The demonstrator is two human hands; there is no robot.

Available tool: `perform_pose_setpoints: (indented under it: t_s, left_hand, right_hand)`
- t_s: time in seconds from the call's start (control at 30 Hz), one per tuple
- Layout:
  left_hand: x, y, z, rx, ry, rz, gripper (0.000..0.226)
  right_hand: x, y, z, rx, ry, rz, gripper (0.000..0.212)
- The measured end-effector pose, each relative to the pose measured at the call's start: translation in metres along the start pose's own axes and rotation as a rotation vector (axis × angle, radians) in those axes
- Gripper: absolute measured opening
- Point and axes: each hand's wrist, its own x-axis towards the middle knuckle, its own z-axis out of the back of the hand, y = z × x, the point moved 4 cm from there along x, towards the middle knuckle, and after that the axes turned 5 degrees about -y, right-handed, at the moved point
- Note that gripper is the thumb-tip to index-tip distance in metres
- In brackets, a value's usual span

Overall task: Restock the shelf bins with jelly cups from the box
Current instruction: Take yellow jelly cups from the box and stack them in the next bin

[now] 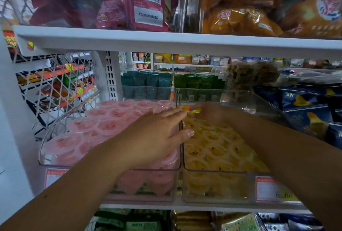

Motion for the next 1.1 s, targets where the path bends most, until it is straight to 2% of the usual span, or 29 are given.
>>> perform_pose_setpoints:
  t_s: [0.1, 0.17, 0.3, 0.37, 0.43, 0.53, 0.6, 0.67, 0.77, 0.83, 0.87, 0.93, 1.0, 1.1]
  left_hand:
    - [0.001, -0.001, 0.005, -0.013, -0.013, -0.003, 0.066]
    - [-0.003, -0.008, 0.014, -0.038, -0.093, -0.032, 0.06]
    - [-0.05, -0.036, 0.03, -0.112, -0.484, -0.155, 0.041]
    - [-0.088, -0.05, 0.02, -0.205, -0.601, -0.248, 0.033]
    - [-0.122, -0.053, -0.02, -0.385, -0.472, -0.2, 0.026]
    - [-0.159, -0.044, -0.123, -0.586, 0.004, 0.082, 0.022]
    - [-0.185, -0.036, -0.203, -0.53, 0.239, 0.168, 0.024]
    - [-0.211, -0.023, -0.282, -0.422, 0.432, 0.228, 0.028]
    - [-0.252, -0.005, -0.376, -0.377, 0.624, 0.383, 0.032]
    - [-0.275, -0.001, -0.418, -0.395, 0.668, 0.45, 0.033]
    - [-0.286, 0.0, -0.434, -0.428, 0.689, 0.486, 0.032]
    - [-0.306, 0.0, -0.459, -0.508, 0.743, 0.558, 0.032]
    - [-0.322, 0.006, -0.479, -0.532, 0.791, 0.611, 0.033]
    - [-0.335, 0.02, -0.498, -0.535, 0.826, 0.684, 0.034]
  right_hand:
    - [-0.022, 0.017, 0.03, -0.028, -0.048, 0.05, 0.046]
    - [-0.058, 0.037, 0.056, 0.077, -0.114, 0.096, 0.045]
    - [-0.16, 0.065, 0.086, 0.438, -0.365, 0.211, 0.029]
    - [-0.217, 0.067, 0.078, 0.624, -0.332, 0.254, 0.024]
    - [-0.268, 0.062, 0.05, 0.781, -0.111, 0.256, 0.025]
    - [-0.313, 0.033, -0.04, 0.794, 0.407, 0.086, 0.028]
    - [-0.333, 0.004, -0.127, 0.725, 0.692, -0.088, 0.024]
    - [-0.351, -0.03, -0.219, 0.706, 0.813, -0.314, 0.018]
    - [-0.385, -0.08, -0.34, 0.878, 0.849, -0.715, 0.022]
    - [-0.411, -0.104, -0.396, 0.974, 0.738, -0.967, 0.021]
    - [-0.425, -0.116, -0.42, 0.937, 0.683, -1.027, 0.021]
    - [-0.448, -0.131, -0.46, 0.823, 0.634, -1.042, 0.021]
    - [-0.459, -0.138, -0.489, 0.766, 0.646, -1.046, 0.03]
    - [-0.448, -0.133, -0.512, 0.683, 0.663, -0.879, 0.037]
